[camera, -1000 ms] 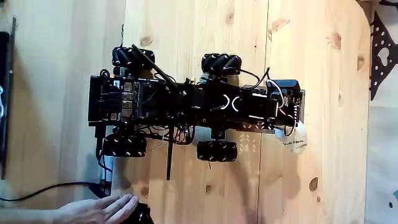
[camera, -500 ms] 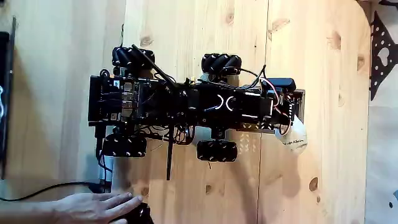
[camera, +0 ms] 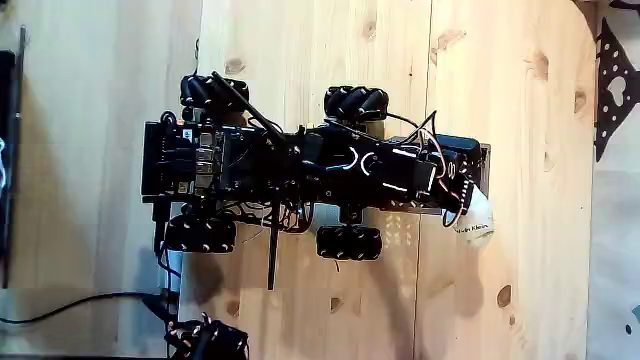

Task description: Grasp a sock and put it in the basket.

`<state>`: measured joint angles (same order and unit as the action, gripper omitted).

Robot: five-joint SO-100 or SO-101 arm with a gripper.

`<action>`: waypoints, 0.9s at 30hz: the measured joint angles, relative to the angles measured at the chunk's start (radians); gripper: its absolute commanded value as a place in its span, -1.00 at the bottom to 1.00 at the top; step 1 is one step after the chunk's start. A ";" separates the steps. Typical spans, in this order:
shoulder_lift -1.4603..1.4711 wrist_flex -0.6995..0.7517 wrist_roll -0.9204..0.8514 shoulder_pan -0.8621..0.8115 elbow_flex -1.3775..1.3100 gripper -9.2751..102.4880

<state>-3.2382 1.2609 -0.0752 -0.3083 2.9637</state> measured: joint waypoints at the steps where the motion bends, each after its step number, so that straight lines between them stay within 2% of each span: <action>1: 0.000 0.000 0.000 -0.011 0.000 -0.83; 27: 0.000 0.000 0.002 -0.048 0.000 -0.83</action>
<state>-3.2382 1.2609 -0.0736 -0.3559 2.9637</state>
